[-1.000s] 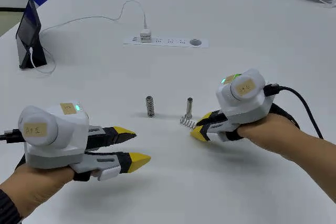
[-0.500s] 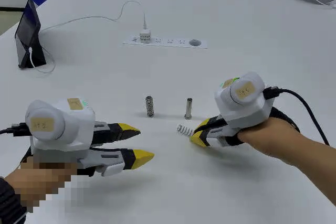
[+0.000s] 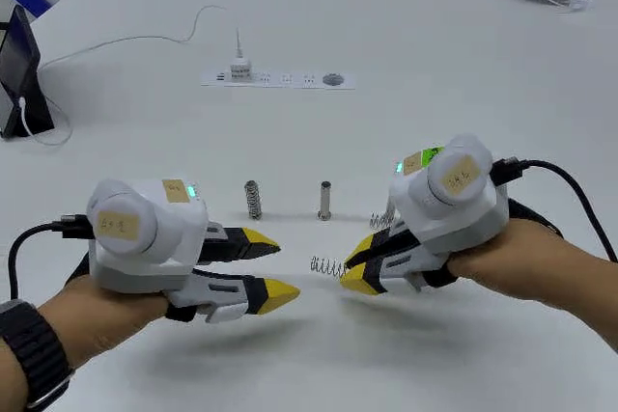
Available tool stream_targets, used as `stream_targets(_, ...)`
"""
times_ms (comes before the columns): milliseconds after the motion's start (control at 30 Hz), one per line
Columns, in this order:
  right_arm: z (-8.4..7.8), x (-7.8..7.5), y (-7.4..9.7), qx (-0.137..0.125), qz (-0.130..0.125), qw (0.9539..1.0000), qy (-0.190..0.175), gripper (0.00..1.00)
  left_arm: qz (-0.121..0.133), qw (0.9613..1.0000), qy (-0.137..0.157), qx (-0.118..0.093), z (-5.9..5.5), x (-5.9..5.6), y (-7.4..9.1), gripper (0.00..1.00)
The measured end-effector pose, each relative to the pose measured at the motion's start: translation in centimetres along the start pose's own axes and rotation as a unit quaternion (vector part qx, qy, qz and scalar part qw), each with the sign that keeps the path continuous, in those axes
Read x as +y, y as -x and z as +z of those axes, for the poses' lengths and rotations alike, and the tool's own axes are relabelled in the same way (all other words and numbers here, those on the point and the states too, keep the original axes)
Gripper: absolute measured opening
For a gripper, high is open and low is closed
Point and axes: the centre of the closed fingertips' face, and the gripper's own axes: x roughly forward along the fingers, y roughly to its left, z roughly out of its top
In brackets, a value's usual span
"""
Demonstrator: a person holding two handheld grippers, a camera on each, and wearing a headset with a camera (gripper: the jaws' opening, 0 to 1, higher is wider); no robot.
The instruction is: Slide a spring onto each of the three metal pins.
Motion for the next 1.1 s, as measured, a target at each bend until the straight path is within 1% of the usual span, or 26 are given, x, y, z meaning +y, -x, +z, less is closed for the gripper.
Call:
stream_targets(167, 0.1, 0.8, 0.4, 0.002, 0.007, 0.9999, 0.011, 0.12, -0.022, 0.9995, -0.018, 0.009, 0.2, -0.6, -1.0, 0.31)
stream_targets(300, 0.1, 1.2, 0.4, 0.007, 0.012, 0.9998, 0.018, 0.12, -0.037, 0.9987, -0.032, 0.012, 0.4, -1.3, -1.4, 0.30)
stream_targets(433, -0.1, 1.8, 0.3, 0.015, 0.018, 0.9994, 0.027, 0.12, -0.052, 0.9970, -0.054, 0.017, 0.4, -2.0, -1.8, 0.26)
stream_targets(567, -0.1, 2.1, 0.3, 0.020, 0.020, 0.9989, 0.036, 0.12, -0.064, 0.9954, -0.068, 0.021, 0.2, -2.6, -2.1, 0.22)
stream_targets(667, -0.1, 2.3, 0.4, 0.025, 0.023, 0.9985, 0.043, 0.12, -0.070, 0.9942, -0.078, 0.025, 0.0, -2.9, -2.2, 0.18)
stream_targets(767, -0.1, 2.7, 0.4, 0.029, 0.029, 0.9980, 0.047, 0.12, -0.073, 0.9934, -0.085, 0.025, 0.0, -3.0, -2.3, 0.14)
stream_targets(967, -0.2, 3.0, 0.7, 0.038, 0.032, 0.9973, 0.053, 0.12, -0.079, 0.9924, -0.091, 0.026, -0.1, -3.5, -2.4, 0.13)
stream_targets(1100, 0.4, 3.3, 1.4, 0.033, 0.037, 0.9973, 0.054, 0.12, -0.080, 0.9922, -0.092, 0.026, 0.0, -3.7, -2.3, 0.12)
